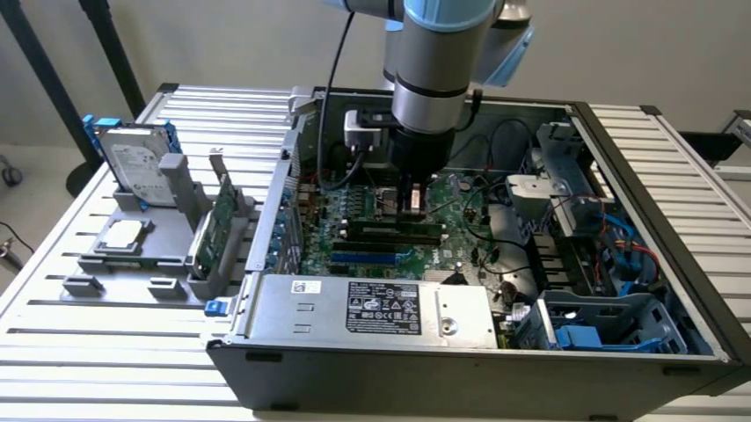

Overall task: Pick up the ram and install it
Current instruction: 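Insert the ram into the slot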

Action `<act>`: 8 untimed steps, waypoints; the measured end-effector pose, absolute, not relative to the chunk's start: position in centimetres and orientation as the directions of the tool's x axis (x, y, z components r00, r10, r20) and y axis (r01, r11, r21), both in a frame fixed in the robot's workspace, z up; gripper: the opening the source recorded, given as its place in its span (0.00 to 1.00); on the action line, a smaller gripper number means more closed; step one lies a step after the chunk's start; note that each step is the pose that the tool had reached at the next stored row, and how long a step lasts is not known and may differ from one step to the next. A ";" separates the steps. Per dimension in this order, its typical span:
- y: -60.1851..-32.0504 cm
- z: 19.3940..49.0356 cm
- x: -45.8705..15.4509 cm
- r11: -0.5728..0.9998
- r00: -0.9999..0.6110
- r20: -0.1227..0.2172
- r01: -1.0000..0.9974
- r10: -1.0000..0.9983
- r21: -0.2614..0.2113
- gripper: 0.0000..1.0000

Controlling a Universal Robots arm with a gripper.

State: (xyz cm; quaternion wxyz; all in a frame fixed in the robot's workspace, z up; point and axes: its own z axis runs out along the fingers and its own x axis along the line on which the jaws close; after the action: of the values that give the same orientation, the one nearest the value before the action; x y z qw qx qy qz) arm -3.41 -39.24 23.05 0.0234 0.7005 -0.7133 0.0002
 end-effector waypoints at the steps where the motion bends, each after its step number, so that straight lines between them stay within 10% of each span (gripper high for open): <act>1: -39.2 23.0 -3.4 0.019 -0.018 0.034 -0.999 -0.999 0.033 0.13; 8: -39.2 22.9 -3.4 0.019 -0.018 0.033 -0.999 -0.999 0.032 0.15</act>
State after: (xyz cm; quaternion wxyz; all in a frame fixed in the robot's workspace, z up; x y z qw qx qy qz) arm -3.41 -39.24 22.93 0.0233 0.7005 -0.7133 0.0001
